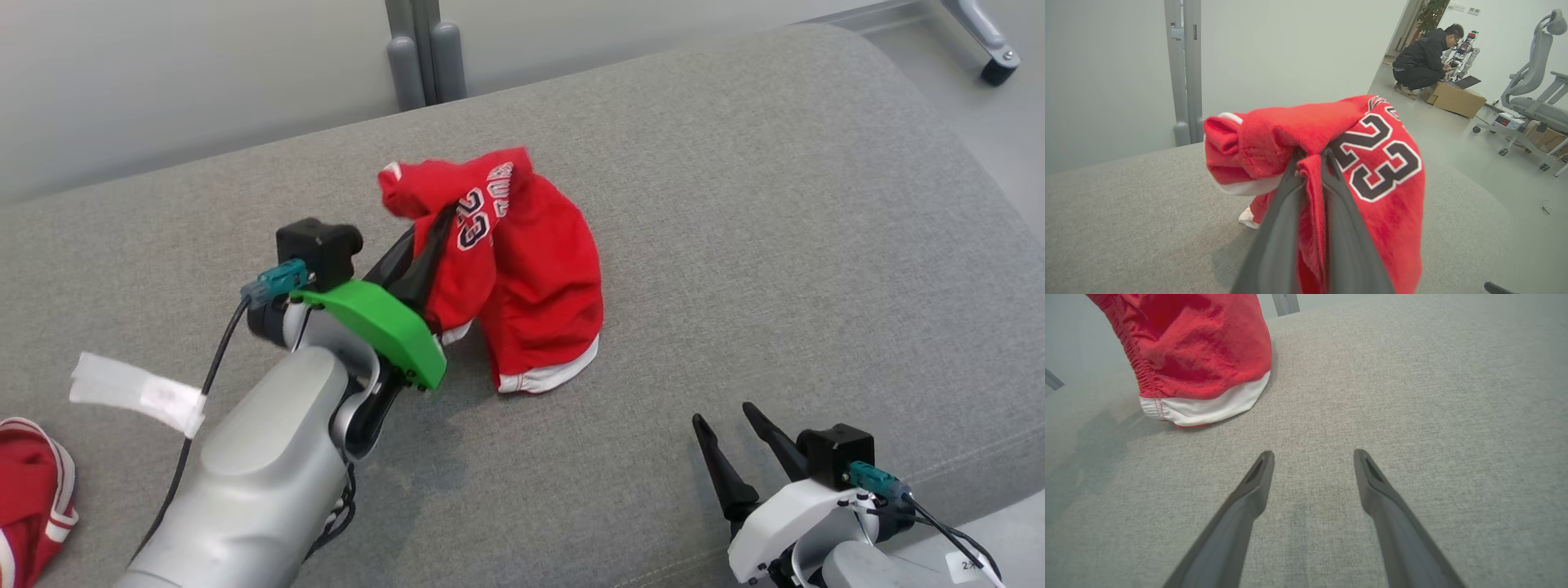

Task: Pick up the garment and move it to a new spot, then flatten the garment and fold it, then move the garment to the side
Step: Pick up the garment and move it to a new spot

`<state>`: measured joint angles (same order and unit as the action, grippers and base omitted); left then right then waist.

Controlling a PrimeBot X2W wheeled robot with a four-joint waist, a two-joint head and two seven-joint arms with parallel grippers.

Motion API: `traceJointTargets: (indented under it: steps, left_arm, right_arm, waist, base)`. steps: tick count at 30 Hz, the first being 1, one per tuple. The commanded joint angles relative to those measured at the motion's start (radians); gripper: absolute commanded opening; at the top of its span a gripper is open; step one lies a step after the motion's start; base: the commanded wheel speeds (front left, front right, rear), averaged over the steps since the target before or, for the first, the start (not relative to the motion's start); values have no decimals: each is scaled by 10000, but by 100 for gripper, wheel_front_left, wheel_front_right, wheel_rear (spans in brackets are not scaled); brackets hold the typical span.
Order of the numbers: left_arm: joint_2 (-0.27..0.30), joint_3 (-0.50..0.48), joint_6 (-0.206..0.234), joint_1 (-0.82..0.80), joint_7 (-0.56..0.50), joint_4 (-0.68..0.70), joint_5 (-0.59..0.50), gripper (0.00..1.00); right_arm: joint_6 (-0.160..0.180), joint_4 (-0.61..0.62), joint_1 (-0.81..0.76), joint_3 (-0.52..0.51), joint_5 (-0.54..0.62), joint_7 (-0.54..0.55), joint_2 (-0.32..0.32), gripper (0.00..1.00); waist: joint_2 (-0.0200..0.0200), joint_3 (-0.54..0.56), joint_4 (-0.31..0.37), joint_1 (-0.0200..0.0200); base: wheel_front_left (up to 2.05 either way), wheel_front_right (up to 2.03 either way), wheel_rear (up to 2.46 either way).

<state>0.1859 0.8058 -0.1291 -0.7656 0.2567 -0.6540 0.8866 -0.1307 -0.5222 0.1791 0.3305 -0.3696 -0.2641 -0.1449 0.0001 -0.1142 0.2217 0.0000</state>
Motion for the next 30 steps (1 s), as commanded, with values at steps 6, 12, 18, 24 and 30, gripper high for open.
traceJointTargets:
  steps: [6, 12, 18, 24, 30]
  left_arm:
    - [193, -867, 68, 1302, 87, -1031, -445, 100]
    - [284, -2287, 564, 2293, 79, -699, -1685, 100]
    - [18, -3988, 706, 3824, 80, 454, -3441, 100]
    - [-416, -5151, 751, 5165, 80, 1477, -4716, 100]
    - [-847, -5923, 546, 6232, 81, 1966, -5560, 100]
  right_arm:
    - [0, 138, -138, -403, 3, -3, 17, 100]
    - [0, 272, -135, -429, 89, -3, -7, 100]
    - [0, 459, -310, -407, 183, -3, -3, 100]
    - [0, 469, -424, -391, 268, -5, 57, 100]
    - [0, 469, -478, -357, 281, -5, 157, 100]
  waist:
    - [-1, -137, 39, 0]
    - [-1, -29, -361, 0]
    - [-1, 329, -1131, 0]
    - [-1, 676, -1883, 0]
    - [-1, 851, -2582, 0]
  base:
    - [0, 0, 0]
    - [0, 0, 0]
    - [0, 0, 0]
    - [0, 0, 0]
    - [0, 0, 0]
